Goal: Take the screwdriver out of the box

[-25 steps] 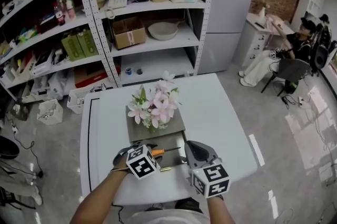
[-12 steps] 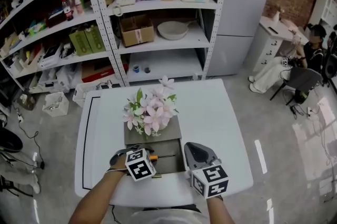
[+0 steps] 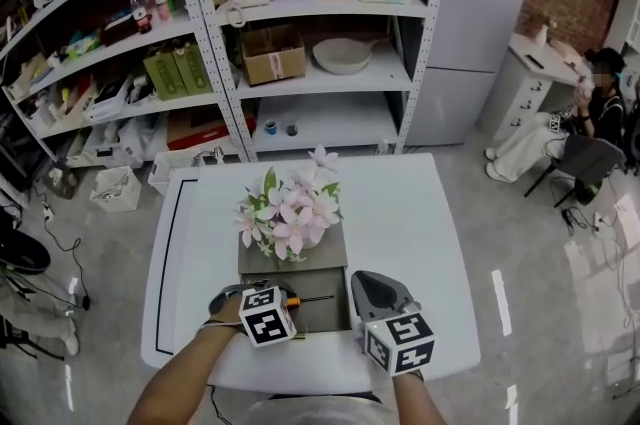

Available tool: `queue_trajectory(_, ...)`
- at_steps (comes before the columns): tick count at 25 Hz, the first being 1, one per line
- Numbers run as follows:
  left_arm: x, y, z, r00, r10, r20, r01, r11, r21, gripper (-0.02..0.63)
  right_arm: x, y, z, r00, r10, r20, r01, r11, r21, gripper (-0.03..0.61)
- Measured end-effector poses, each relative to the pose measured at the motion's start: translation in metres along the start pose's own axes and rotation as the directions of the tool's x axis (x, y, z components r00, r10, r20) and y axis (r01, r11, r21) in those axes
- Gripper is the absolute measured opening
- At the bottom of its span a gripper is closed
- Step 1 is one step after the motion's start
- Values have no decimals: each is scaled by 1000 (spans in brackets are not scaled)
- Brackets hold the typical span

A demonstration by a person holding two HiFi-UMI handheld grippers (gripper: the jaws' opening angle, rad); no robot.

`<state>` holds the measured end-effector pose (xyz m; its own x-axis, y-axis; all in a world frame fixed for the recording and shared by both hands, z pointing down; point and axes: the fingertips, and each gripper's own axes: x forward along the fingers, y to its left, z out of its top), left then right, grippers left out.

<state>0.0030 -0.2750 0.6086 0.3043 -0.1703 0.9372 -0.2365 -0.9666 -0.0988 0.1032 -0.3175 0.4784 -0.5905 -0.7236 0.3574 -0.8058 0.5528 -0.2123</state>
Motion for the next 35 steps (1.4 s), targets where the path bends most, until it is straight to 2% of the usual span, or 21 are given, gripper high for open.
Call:
queue_trajectory(5,1,3,0,999,35,5,-35,999,-29,81,0,3,-2,1000,3,4,-3,1000,4,5)
queue_trajectory(10,-6,1,2,997,56,50,-53,996,-70,78,-8,3,-2,1000,-22,14,21,1000,11,5)
queue_trajectory(14,-20,-1,13,987,93,133,-82,993,-86,77,-13,5,-4,999,-44,19,43,999,21,5)
queue_trajectory(19,-50,-2,26,952,159,262,-126,982,-137,75,-17,12,-4,997,-66,33,65,998,26,5)
queue_trajectory(25,-96,1,28,887,244,392,-163,960,-228,75,-19,31,6,995,-75,60,74,997,15,5)
queue_trajectory(28,-120,5,25,846,297,442,-190,944,-271,74,-19,40,11,995,-79,68,79,997,5,5)
queue_trajectory(31,-145,10,20,789,360,498,-203,917,-343,74,-21,51,13,994,-78,79,79,997,-3,5)
queue_trajectory(35,-182,19,11,702,452,551,-204,868,-452,74,-23,64,18,993,-76,96,78,997,-16,5)
